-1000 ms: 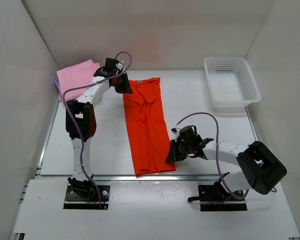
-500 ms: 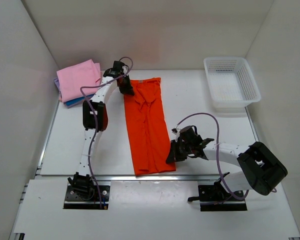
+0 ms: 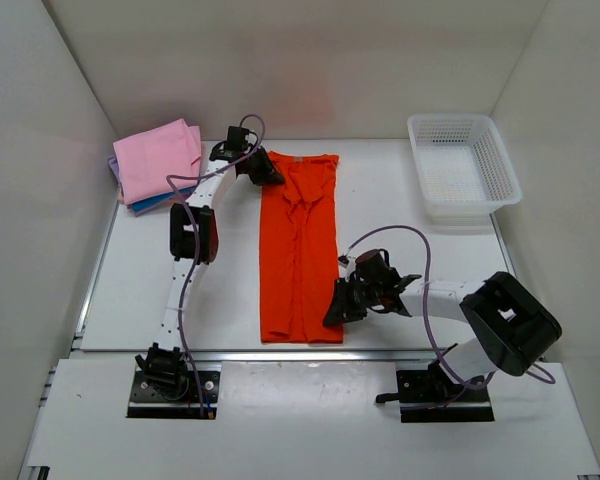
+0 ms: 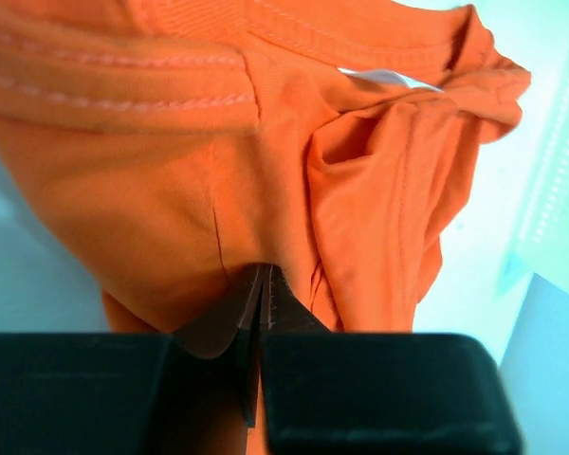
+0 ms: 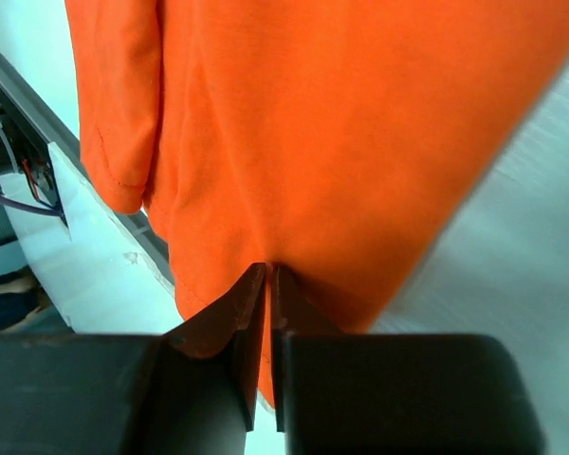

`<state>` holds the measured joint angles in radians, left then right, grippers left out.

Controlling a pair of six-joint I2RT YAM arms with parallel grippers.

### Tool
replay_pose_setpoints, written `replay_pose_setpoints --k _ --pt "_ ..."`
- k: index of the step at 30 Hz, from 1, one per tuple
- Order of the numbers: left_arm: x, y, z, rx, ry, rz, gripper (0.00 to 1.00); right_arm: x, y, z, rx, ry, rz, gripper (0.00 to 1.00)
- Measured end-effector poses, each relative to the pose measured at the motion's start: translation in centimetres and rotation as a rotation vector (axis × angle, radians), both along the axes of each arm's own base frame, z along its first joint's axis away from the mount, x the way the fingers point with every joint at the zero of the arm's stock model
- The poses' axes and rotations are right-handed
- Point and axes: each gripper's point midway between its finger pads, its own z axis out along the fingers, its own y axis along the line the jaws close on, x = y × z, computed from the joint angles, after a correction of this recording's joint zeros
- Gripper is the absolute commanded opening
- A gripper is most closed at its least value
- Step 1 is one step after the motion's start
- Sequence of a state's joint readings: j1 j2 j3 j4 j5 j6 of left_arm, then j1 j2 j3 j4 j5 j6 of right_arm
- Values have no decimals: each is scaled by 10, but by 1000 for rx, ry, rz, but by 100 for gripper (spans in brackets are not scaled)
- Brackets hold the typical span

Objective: Fold and stack the t-shirts
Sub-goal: Rotate the tshirt 95 degrees

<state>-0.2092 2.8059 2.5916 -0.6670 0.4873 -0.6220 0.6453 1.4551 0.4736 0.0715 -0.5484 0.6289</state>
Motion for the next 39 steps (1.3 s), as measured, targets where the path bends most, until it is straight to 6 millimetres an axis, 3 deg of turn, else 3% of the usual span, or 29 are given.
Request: replay_pose_setpoints --k 5,7,10,14,17,18,21,25,28,30,34,39 --pt "3 -13 17 -68 -28 -32 23 5 1 10 -38 -39 9 32" --pt "8 -15 42 -87 -68 -25 22 19 1 23 -80 -83 -9 38" --pt "0 -15 95 -108 -116 -25 25 44 7 63 -79 -205 -33 38" --pt "-67 7 181 -83 -178 -31 26 55 23 105 -73 -355 -16 37" --pt "-149 36 231 -90 -257 -23 24 32 38 100 -106 -384 68 38" --pt "-180 48 238 -89 -277 -16 25 22 43 91 -131 -380 107 39" --pt "-244 74 231 -52 -288 5 26 -2 51 67 -194 -357 197 41" --pt "-298 85 189 1 -223 -10 26 -17 56 42 -265 -330 261 42" --pt "-330 97 162 31 -157 8 25 -19 69 37 -281 -334 286 42" --pt "-343 104 161 43 -158 26 26 -20 83 37 -280 -345 305 42" --pt "-349 108 178 42 -225 43 26 -21 111 36 -270 -372 337 42" --pt "-350 114 194 23 -273 87 25 -25 120 32 -271 -376 354 41"
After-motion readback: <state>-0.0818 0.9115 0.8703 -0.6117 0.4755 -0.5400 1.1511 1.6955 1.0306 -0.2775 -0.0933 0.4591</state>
